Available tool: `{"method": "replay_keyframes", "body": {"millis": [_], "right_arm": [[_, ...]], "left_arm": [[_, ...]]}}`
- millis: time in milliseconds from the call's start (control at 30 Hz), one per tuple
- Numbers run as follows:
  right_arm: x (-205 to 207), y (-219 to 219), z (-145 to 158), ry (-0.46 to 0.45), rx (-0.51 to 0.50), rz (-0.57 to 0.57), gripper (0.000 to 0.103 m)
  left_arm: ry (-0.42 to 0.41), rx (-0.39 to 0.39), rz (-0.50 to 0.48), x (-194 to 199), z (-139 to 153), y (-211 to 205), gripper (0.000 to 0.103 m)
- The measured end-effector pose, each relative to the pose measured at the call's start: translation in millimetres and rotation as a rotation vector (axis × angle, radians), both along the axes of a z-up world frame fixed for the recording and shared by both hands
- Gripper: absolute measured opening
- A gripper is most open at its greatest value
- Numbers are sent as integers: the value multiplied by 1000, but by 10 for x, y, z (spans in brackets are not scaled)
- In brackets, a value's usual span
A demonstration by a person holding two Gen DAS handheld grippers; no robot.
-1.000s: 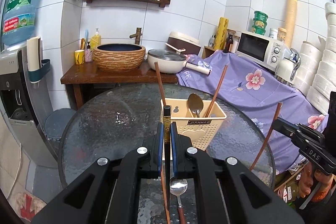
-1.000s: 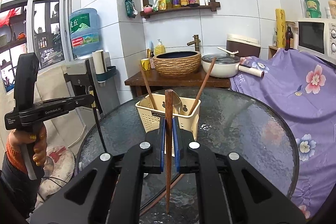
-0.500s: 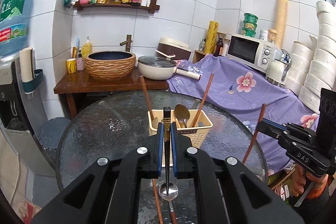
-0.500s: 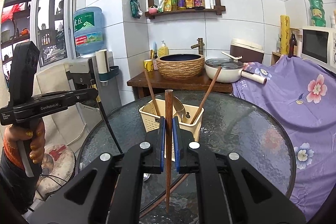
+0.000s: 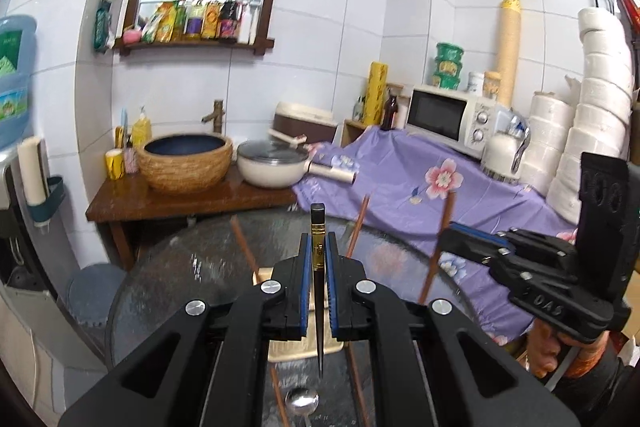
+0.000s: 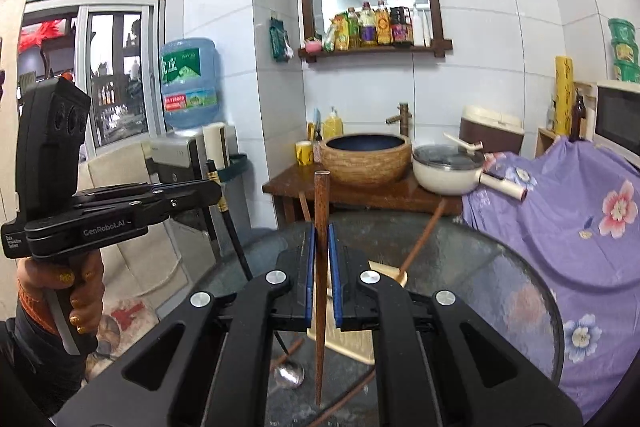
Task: Organize utensils
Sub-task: 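Lower both chopsticks upright into the holder and open both tools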
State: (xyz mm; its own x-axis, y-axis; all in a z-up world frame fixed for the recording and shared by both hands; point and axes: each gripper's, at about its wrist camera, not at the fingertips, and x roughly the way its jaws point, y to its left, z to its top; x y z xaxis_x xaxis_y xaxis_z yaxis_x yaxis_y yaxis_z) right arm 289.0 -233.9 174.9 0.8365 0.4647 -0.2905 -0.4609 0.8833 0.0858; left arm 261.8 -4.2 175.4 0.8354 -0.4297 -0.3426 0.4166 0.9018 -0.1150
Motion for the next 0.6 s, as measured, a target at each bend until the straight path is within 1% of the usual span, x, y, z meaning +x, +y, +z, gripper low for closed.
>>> {"method": "replay_keyframes", "body": {"millis": [133,300,367,467,600], "right_arm": [[94,34,301,-46,20,-2,7],[294,76,669,-104,36,-42,7],[395,92,748,-110,43,-56,7],[592,118,791,-106,45,-82,7],[821,109,694,-115,43,-133,7]], "left_arm": [[-52,-6,10,84,344,-36,7],[-100,-18,53,262,609,-65,7],[-77,-34,52,417,646,-94,7],[-70,-17,73,584,613,-158,7],[-46,-18,104,865,477,-176,7]]}}
